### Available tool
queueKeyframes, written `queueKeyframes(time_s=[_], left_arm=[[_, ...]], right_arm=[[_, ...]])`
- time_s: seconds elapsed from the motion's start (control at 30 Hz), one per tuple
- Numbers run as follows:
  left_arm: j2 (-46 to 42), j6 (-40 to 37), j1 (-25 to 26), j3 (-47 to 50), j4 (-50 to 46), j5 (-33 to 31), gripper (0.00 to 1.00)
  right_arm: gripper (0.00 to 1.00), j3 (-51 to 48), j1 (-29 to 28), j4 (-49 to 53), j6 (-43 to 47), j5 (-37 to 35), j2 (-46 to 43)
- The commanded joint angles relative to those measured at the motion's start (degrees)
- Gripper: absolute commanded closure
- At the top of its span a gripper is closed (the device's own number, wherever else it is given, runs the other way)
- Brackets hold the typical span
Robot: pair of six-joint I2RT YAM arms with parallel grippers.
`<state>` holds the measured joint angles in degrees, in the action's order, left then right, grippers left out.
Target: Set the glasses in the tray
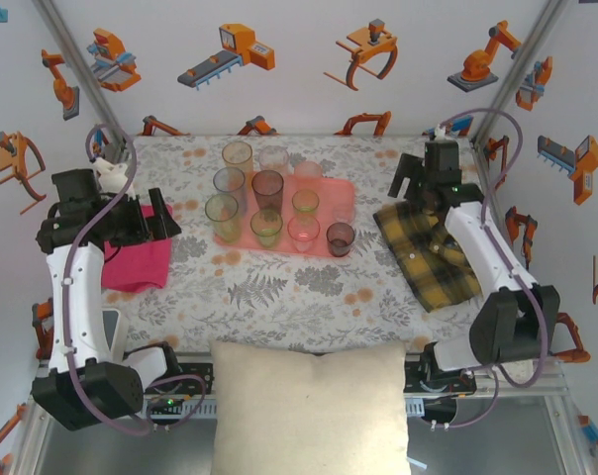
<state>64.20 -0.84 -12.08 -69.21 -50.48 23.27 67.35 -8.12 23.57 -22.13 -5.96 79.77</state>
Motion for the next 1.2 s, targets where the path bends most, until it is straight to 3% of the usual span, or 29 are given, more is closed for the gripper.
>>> queueKeyframes(time_s=[0.0, 0.23, 0.37, 0.5, 0.63, 0.9, 1.17], left_arm=[[-1.5, 7.2, -1.1, 4.5, 10.0, -2.7, 0.03], [-5.4, 10.0, -1.5, 18.8, 32.7, -6.5, 0.03], [-3.6, 9.3, -1.5, 23.8, 40.2, -7.4, 0.03], [-1.4, 10.3, -1.5, 28.7, 47.8, -7.1, 0.03], [1.7, 12.1, -0.7, 36.9, 64.1, -7.0, 0.03], [12.6, 7.2, 4.5, 46.6, 87.7, -16.1, 0.03], [18.4, 7.6, 6.2, 47.0, 95.5, -14.5, 0.03]], right_arm=[[0.01, -8.4, 0.0, -5.5, -1.1, -2.8, -7.5], [0.01, -29.7, 0.0, -22.1, -0.6, -6.5, -21.9], [0.01, -33.4, 0.1, -21.3, 1.8, -8.4, -25.3], [0.01, -35.8, 0.0, -23.3, 4.7, -9.7, -25.1], [0.01, -38.6, 0.0, -29.4, 7.9, -11.5, -22.5], [0.01, -38.7, 1.2, -36.9, 11.9, -12.4, -15.8], [0.01, -41.5, 4.5, -44.6, 17.1, -10.9, -11.6]])
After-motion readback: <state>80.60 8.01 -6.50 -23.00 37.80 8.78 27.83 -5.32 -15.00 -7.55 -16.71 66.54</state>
